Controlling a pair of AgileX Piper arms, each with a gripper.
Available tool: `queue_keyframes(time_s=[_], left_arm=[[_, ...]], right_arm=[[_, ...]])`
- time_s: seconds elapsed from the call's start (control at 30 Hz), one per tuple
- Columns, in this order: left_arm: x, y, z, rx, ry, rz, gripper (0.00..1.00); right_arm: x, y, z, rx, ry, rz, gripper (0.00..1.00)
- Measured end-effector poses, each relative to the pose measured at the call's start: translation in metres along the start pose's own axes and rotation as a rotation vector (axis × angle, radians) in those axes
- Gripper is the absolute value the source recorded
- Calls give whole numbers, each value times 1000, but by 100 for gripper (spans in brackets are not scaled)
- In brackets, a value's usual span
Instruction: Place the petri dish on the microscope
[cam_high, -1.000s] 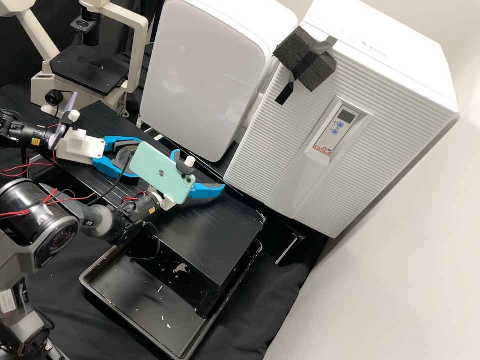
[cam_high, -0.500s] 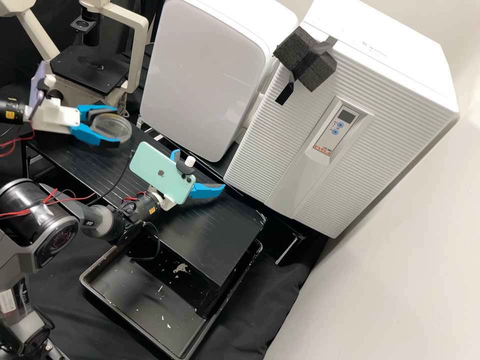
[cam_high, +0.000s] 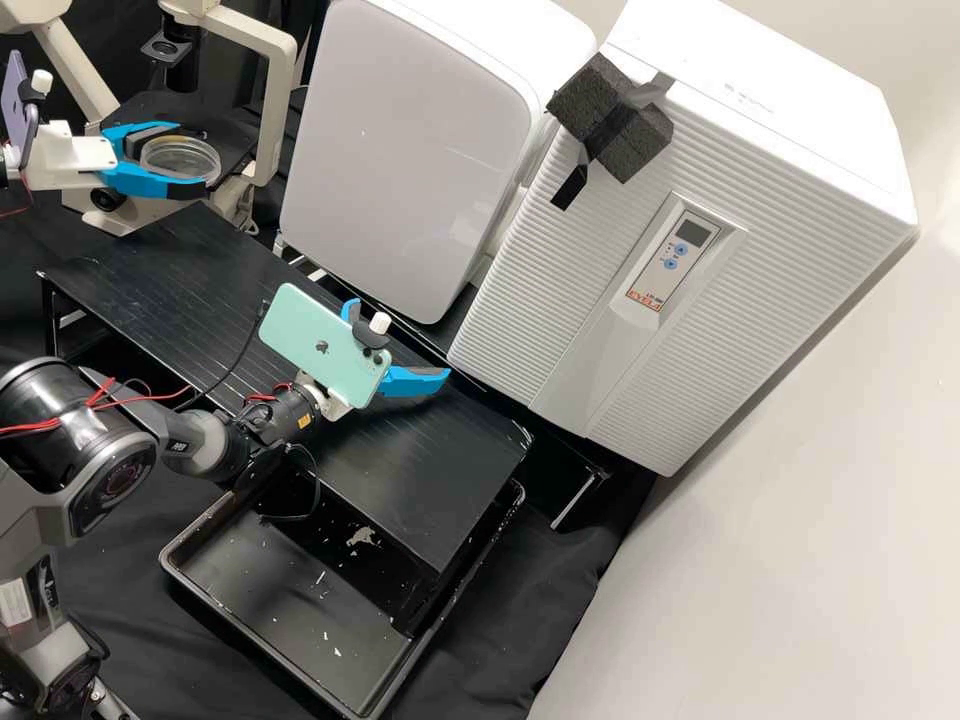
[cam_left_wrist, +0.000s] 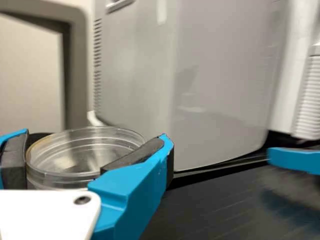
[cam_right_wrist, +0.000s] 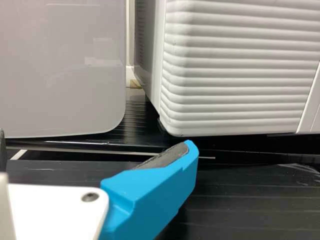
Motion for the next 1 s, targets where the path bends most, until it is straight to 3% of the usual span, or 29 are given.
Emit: queue_keyframes(time_s=[0.2,0.5,0.73,1.0], left_arm=[[8,-4,-32,-6,94,-25,0],[25,4,-73,-11,240,-34,0],[40,6,-83,10,243,-28,0],[57,-3,-89,6,286,-10,0]], right_arm=[[0,0,0,0,0,0,100],[0,0,0,0,0,0,100],[0,0,0,0,0,0,100],[0,0,0,0,0,0,100]])
